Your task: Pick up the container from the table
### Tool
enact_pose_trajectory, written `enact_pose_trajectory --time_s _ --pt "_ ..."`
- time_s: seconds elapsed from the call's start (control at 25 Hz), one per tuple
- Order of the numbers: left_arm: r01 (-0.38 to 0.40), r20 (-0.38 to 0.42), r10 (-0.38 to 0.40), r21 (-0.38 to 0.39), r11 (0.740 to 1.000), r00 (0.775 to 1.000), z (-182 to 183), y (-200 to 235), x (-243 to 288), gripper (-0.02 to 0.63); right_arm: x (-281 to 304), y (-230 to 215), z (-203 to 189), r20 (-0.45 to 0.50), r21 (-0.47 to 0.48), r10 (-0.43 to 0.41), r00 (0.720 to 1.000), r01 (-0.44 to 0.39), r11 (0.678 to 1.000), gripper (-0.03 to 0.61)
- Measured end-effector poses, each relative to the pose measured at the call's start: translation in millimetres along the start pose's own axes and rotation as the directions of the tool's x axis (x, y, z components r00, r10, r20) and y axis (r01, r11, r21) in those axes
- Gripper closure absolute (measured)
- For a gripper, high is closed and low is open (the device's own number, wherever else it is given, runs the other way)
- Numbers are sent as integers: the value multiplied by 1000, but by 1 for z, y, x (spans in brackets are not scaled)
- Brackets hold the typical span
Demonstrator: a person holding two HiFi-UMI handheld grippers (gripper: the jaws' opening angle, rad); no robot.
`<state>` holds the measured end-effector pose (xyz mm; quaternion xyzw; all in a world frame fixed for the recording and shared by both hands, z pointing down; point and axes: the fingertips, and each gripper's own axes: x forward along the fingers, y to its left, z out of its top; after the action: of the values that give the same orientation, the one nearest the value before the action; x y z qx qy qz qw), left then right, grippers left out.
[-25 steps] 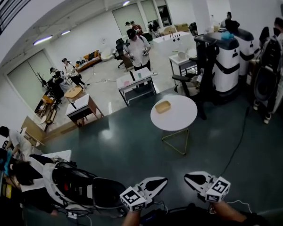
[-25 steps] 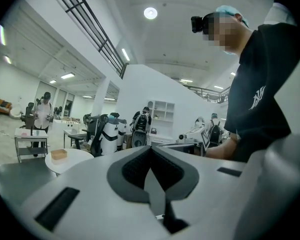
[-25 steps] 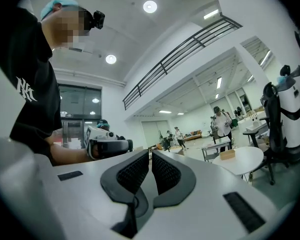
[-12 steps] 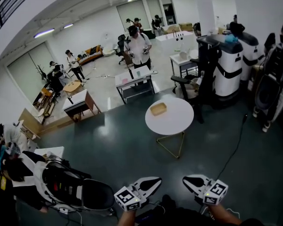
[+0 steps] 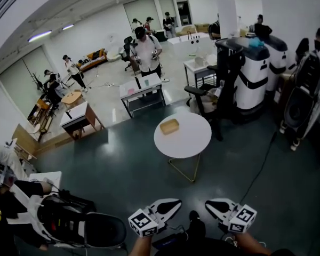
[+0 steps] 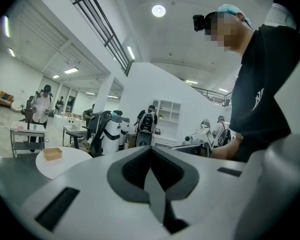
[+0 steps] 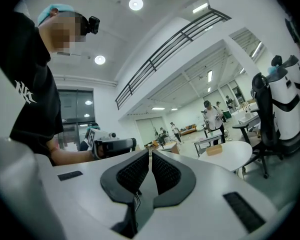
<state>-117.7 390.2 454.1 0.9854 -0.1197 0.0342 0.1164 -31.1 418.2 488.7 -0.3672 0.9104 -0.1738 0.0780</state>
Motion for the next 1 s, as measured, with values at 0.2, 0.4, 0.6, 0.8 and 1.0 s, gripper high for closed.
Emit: enact_pose_trajectory --time_s 0.2,0.4,0.6,0.8,1.0 --pt "9 22 -10 8 1000 1000 12 38 31 611 12 -43 20 -4 -12 -13 1000 13 1000 534" --pt "12 37 -12 16 1000 999 31 87 56 611 41 -86 52 -1 -21 -8 1000 8 1000 534" --pt "4 40 -5 25 1000 999 49 138 72 611 72 -124 83 12 -43 1 1000 0 999 534" --pt "-33 46 32 27 999 998 62 181 76 611 102 -153 92 2 -53 14 1000 -14 998 534" --pt "-38 46 37 20 999 998 66 199 82 611 118 -168 89 -5 -23 27 1000 -27 999 534"
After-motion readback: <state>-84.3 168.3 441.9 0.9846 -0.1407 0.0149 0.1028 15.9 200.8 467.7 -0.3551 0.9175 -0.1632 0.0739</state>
